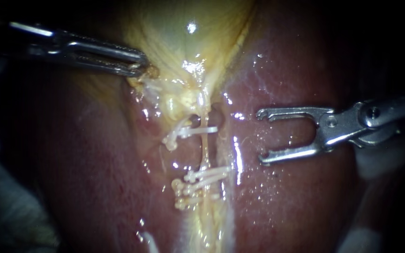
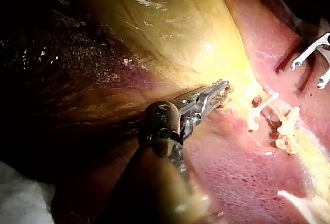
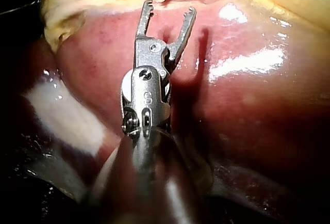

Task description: Going back third clip right tube

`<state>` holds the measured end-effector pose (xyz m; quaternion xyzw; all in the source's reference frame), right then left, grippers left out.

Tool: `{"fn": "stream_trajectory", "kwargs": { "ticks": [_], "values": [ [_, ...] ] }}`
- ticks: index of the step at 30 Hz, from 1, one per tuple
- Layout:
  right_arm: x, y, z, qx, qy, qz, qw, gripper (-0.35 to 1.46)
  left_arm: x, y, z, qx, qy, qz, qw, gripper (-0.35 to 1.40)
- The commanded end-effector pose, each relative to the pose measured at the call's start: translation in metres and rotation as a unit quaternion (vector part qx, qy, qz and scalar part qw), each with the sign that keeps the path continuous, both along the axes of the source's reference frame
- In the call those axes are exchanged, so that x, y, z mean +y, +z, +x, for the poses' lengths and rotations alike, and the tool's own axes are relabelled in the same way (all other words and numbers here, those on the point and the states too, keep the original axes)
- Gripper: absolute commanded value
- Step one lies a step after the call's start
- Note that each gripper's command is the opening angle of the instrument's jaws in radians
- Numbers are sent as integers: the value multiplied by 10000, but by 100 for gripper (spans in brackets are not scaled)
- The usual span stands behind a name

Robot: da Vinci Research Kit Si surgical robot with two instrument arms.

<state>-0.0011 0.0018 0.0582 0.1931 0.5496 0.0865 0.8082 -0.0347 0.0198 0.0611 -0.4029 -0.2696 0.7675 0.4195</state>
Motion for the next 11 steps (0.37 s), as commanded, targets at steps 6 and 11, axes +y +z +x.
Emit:
{"fn": "stream_trajectory", "kwargs": {
  "ticks": [6,11],
  "values": [
    [0,0,0,2,1,0,10000,50,1,0,3,-13,10,15,10000,-35],
    [-1,0,0,1,1,-2,10000,50,1,-2,7,-22,22,21,10000,-35]
  ]
}}
